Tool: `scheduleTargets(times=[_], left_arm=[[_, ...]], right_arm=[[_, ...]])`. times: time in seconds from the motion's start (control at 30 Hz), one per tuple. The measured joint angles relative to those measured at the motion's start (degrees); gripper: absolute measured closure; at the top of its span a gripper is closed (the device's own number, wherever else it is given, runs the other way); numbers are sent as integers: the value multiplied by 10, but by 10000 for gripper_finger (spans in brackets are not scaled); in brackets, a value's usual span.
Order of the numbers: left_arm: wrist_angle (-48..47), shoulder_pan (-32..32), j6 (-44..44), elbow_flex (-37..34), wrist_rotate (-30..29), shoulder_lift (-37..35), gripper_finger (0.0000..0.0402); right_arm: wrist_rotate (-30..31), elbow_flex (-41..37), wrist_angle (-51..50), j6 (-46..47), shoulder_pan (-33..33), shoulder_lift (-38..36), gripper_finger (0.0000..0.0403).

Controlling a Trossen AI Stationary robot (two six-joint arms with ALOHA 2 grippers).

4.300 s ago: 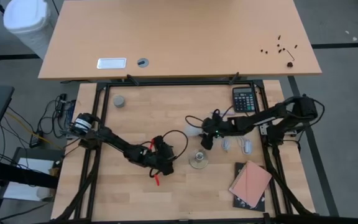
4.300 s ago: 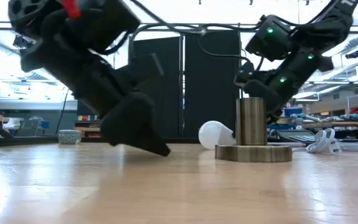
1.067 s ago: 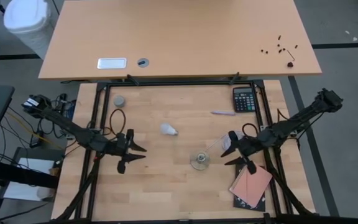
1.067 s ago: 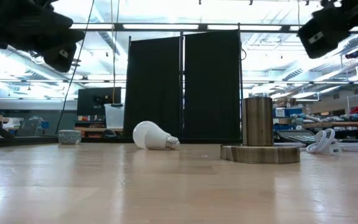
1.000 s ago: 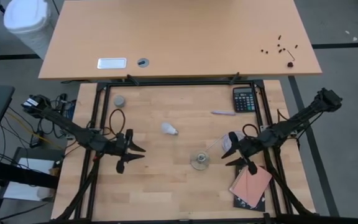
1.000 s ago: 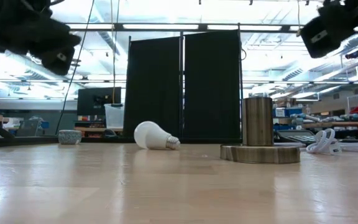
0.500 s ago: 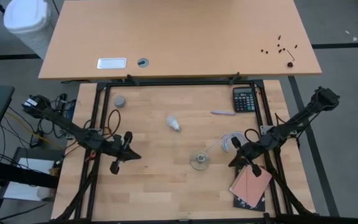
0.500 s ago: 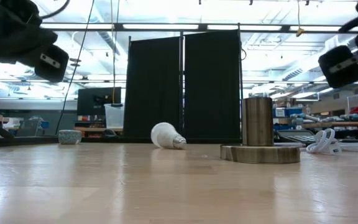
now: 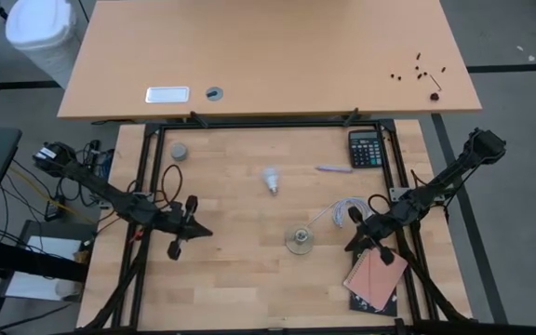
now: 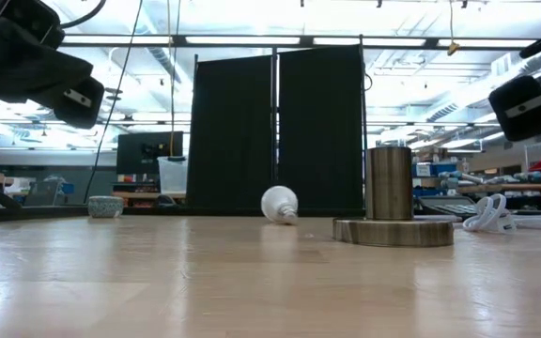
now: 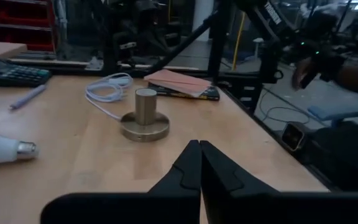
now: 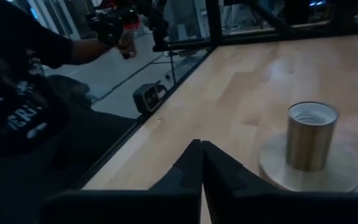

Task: Screw lightbulb
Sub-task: Return to Home Position

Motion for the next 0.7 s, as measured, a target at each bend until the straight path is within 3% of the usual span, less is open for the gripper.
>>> scheduleTargets(times=[0.27,0.4,0.7], left_arm=[[-1,0,10,0,-9,0,396],[-1,0,10,0,-9,0,396],[-4,0,10,0,-9,-14,396]], right_arm=[[4,0,3,14,0,0,359],[3,0,44,97,0,0,359],[0,0,21,99,-7,2,364]])
